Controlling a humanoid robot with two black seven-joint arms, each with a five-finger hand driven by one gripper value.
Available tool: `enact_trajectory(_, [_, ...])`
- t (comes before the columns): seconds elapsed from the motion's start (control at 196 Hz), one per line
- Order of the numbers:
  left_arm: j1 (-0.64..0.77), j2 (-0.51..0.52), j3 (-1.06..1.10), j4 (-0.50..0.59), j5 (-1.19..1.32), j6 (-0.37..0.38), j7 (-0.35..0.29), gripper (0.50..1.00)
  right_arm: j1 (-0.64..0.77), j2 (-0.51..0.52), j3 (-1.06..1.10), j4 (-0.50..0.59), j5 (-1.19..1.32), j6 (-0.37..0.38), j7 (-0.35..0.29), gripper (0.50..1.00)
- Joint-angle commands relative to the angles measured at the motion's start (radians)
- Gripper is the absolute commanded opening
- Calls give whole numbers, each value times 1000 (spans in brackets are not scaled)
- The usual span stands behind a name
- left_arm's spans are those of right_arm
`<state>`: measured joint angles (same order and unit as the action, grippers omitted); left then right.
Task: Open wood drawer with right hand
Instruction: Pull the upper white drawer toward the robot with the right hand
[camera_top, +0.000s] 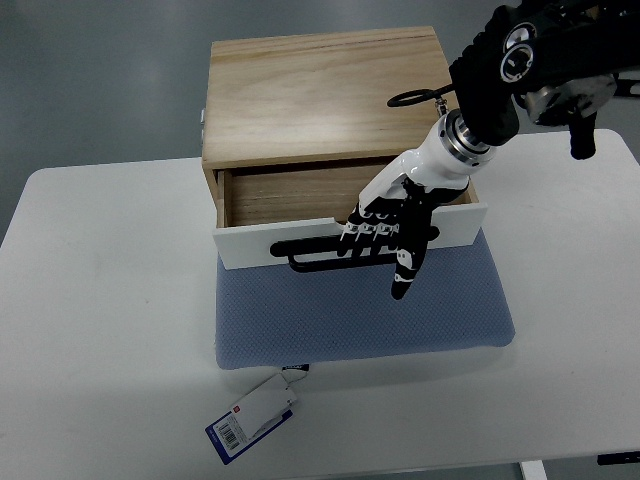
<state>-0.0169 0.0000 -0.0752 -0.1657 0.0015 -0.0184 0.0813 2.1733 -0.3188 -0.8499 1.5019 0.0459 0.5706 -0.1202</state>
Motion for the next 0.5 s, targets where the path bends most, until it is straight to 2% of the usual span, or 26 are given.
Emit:
enact_trajectory(0.0, [0, 0, 0, 0, 0, 0, 0, 1000, 8, 0, 0, 12, 0, 21, 1, 921])
enact_trajectory(0.495, [0, 0, 0, 0, 0, 0, 0, 1000, 49, -16, 0, 49, 0, 40, 1, 924])
